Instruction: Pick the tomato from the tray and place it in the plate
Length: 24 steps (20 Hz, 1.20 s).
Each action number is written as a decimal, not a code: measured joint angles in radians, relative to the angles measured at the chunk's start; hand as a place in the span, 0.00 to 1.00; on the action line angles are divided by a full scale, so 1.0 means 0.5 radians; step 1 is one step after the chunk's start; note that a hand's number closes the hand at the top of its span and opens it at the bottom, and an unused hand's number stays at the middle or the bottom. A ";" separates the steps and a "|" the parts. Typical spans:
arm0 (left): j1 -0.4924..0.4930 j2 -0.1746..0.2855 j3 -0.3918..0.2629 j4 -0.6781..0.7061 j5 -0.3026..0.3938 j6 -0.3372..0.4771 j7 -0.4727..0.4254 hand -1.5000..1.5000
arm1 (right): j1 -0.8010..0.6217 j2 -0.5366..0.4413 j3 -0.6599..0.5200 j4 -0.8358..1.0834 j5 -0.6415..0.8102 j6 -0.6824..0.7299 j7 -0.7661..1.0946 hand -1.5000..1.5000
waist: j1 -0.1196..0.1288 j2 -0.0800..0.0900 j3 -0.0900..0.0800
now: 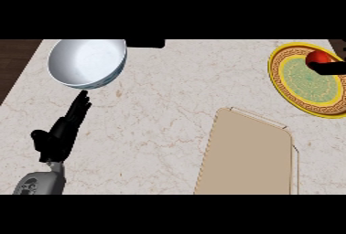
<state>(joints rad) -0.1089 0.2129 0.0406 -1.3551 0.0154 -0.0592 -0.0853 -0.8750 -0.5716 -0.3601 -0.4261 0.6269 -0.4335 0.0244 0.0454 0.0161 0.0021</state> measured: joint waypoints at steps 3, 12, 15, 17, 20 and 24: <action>0.023 0.002 0.006 -0.008 -0.001 -0.009 -0.022 0.50 | -0.073 -0.019 -0.066 0.151 -0.041 -0.015 -0.014 0.00 | 0.007 0.003 0.001; 0.045 -0.027 0.009 0.016 -0.031 0.026 -0.059 0.50 | -0.037 -0.026 -0.460 0.176 -0.437 -0.129 -0.400 0.00 | -0.020 -0.002 0.003; 0.055 -0.016 0.024 0.023 -0.026 0.018 -0.063 0.50 | 0.021 -0.062 -0.620 0.157 -0.620 -0.026 -0.541 0.00 | -0.036 -0.006 0.003; 0.043 -0.006 0.046 0.038 -0.011 0.010 -0.060 0.50 | 0.085 -0.113 -0.711 0.146 -0.733 0.102 -0.628 0.00 | -0.053 -0.010 0.002; 0.048 0.014 0.062 0.047 -0.003 -0.012 -0.062 0.50 | 0.224 -0.207 -0.824 0.152 -0.870 0.287 -0.770 0.00 | -0.065 -0.015 0.001; 0.058 -0.008 0.056 0.050 -0.017 0.000 -0.077 0.50 | 0.450 -0.300 -0.912 0.188 -0.991 0.541 -0.977 0.00 | -0.072 -0.017 0.001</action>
<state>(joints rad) -0.0799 0.2089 0.0687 -1.3300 0.0067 -0.0594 -0.1236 -0.6499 -0.7216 -0.8162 -0.3322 0.1315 -0.1630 -0.4640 0.0091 0.0073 0.0028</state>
